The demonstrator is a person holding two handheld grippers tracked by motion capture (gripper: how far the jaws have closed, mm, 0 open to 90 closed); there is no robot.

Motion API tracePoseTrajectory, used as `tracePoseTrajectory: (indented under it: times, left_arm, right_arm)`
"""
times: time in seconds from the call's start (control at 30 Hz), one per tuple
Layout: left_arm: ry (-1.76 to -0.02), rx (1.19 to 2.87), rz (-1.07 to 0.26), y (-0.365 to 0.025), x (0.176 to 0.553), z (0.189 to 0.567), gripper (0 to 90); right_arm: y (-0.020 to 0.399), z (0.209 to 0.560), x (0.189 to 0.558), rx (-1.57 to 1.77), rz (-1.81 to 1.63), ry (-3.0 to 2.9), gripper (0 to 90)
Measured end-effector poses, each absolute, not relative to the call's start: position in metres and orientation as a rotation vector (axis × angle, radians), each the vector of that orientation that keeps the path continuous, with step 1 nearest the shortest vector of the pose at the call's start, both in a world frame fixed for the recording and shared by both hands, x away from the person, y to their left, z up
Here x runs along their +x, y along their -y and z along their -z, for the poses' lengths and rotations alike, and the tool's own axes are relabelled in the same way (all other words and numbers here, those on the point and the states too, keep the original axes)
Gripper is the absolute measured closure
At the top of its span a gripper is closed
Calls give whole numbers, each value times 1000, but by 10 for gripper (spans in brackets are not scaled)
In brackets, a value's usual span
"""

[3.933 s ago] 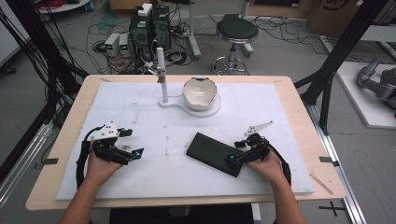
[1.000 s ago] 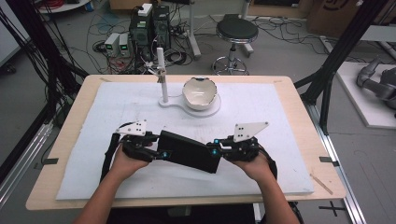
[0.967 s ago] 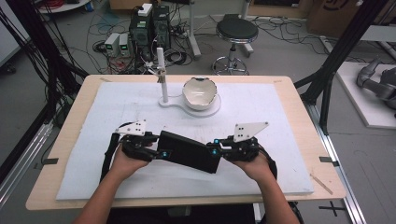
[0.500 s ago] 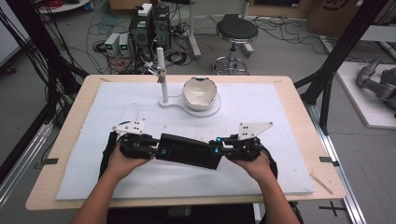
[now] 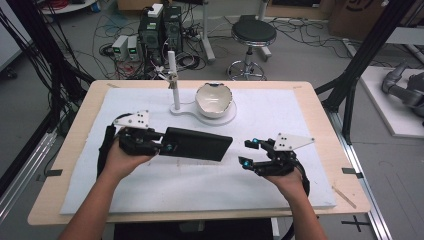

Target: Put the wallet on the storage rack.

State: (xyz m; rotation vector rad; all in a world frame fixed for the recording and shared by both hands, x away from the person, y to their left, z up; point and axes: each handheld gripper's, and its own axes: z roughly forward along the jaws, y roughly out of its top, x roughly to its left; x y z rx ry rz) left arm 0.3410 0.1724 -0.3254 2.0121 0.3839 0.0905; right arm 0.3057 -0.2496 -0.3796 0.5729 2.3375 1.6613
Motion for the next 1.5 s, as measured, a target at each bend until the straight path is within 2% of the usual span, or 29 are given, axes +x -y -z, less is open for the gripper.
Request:
tracePoseTrajectory:
  times: [0.13,0.37,0.8,1.03,1.23,1.5]
  left_arm:
    - [-422,2059,-132,-175,352,301,760]
    - [-448,2105,-196,-174,368,269,760]
    - [-505,2152,-294,-157,411,224,760]
    - [-547,2190,-332,-138,434,222,760]
    - [-614,2239,-386,-119,450,236,760]
    - [-675,2269,-393,-107,468,256,760]
  right_arm:
    - [254,383,302,618,-1645,-2315,311]
    - [254,391,301,649,-1573,-2322,268]
    - [255,395,305,681,-1560,-2309,267]
    - [256,395,307,683,-1566,-2308,267]
    - [256,396,309,682,-1564,-2311,267]
    - [259,397,311,693,-1571,-2307,267]
